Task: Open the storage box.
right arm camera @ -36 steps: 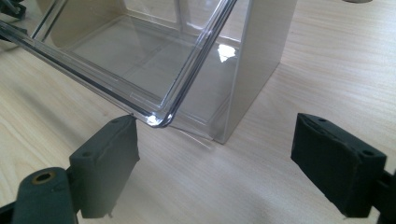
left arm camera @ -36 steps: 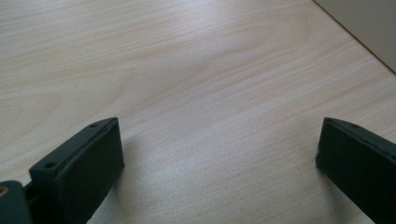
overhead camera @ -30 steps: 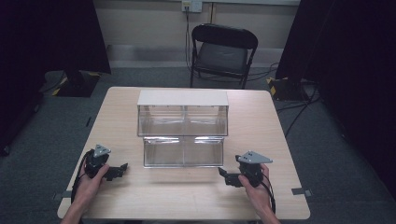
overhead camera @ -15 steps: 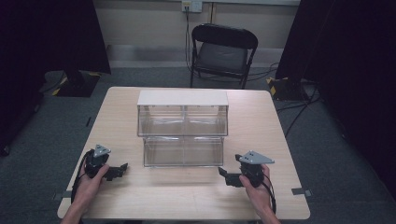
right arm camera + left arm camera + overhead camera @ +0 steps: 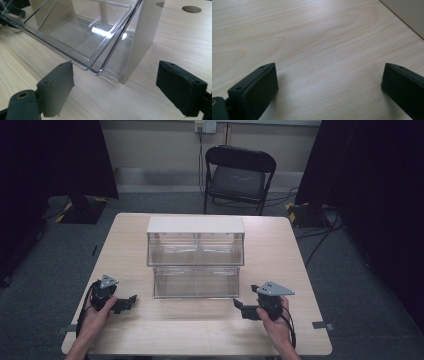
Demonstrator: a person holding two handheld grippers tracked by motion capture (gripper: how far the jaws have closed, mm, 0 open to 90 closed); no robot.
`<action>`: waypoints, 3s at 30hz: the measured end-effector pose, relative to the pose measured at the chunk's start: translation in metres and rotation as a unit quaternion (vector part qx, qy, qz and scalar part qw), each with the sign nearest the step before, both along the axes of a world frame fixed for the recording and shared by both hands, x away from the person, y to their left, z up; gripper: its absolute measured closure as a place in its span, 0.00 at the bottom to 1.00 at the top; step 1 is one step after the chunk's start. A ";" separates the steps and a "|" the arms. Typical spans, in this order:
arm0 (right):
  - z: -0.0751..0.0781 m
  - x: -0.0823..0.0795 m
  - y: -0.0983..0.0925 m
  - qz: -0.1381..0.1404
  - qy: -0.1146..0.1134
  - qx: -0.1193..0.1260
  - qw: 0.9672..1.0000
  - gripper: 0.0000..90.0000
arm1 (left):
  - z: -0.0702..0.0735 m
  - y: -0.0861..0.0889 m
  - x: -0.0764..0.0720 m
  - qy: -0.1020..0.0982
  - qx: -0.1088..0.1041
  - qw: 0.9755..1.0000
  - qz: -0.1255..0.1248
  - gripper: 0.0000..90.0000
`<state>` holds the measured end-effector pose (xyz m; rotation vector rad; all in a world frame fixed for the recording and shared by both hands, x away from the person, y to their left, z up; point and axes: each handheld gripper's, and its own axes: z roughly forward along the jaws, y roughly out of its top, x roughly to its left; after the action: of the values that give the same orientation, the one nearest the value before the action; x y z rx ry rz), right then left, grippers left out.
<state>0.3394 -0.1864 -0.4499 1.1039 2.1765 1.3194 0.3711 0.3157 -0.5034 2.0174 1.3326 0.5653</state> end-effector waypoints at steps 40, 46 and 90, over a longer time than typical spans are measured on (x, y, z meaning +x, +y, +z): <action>0.008 0.005 0.006 -0.005 -0.005 0.023 1.000 0.16 | 0.000 0.000 0.000 0.000 0.000 1.000 0.000 0.00; 0.010 0.005 0.007 -0.005 -0.003 0.025 1.000 0.15 | 0.000 0.000 0.000 0.000 -0.001 1.000 0.000 0.00; 0.022 0.011 0.018 0.010 -0.010 0.033 0.999 0.15 | 0.000 0.000 0.000 0.000 -0.003 1.000 0.001 0.00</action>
<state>0.3506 -0.1683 -0.4278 1.0907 2.1483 1.4141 0.3708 0.3154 -0.5036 2.0112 1.3359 0.5623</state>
